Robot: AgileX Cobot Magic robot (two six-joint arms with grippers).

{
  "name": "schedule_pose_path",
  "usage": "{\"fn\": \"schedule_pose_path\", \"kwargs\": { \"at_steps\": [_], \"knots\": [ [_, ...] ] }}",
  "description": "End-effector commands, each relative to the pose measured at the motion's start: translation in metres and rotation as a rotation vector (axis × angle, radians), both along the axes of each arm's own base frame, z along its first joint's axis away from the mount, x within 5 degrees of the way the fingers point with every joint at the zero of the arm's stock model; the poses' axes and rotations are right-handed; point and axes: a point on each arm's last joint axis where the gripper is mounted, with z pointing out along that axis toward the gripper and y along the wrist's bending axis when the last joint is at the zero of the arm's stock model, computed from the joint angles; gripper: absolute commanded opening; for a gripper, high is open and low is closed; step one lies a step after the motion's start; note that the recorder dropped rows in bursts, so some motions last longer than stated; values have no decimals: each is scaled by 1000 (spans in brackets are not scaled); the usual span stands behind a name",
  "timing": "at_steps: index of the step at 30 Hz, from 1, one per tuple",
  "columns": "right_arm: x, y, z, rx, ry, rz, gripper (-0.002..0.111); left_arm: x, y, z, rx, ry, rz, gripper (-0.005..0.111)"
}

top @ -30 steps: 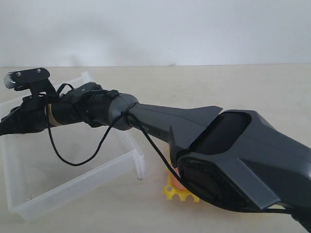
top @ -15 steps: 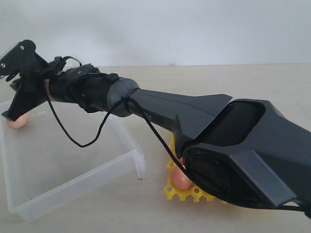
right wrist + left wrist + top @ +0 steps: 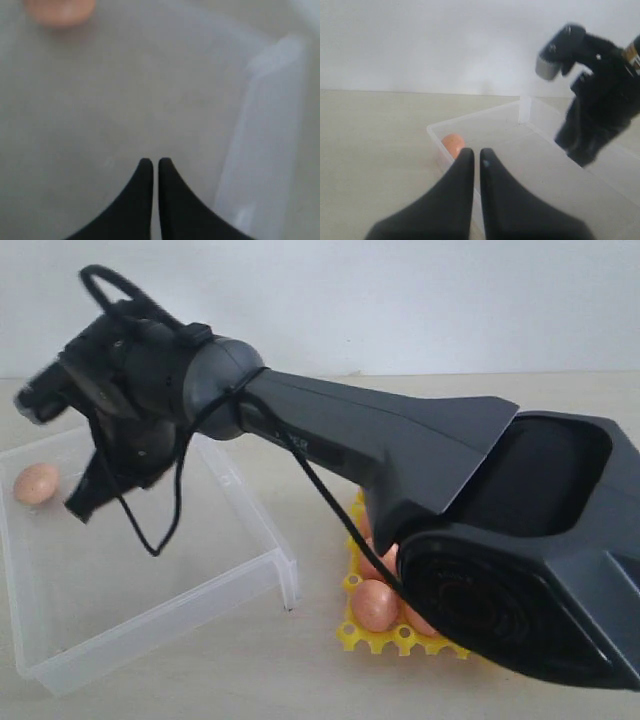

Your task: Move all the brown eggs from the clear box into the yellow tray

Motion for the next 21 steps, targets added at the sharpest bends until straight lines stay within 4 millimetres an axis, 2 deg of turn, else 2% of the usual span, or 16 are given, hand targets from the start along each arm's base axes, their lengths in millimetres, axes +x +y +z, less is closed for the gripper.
{"fn": "schedule_pose_path", "kwargs": {
  "at_steps": [1,6,12,15,16,21],
  "knots": [
    [-6,-24,-20,-80,325,26,0,0,0,-1,0,-2,2,4],
    [15,-51,-22,-160,259,-83,0,0,0,-1,0,-2,2,4],
    [19,-59,2,-172,177,-127,0,0,0,-1,0,-2,2,4],
    [18,-62,6,-196,156,-124,0,0,0,-1,0,-2,2,4],
    [18,-63,5,-210,156,-116,0,0,0,-1,0,-2,2,4],
    [1,-84,-29,-384,246,-88,0,0,0,-1,0,-2,2,4]
  ]
}}
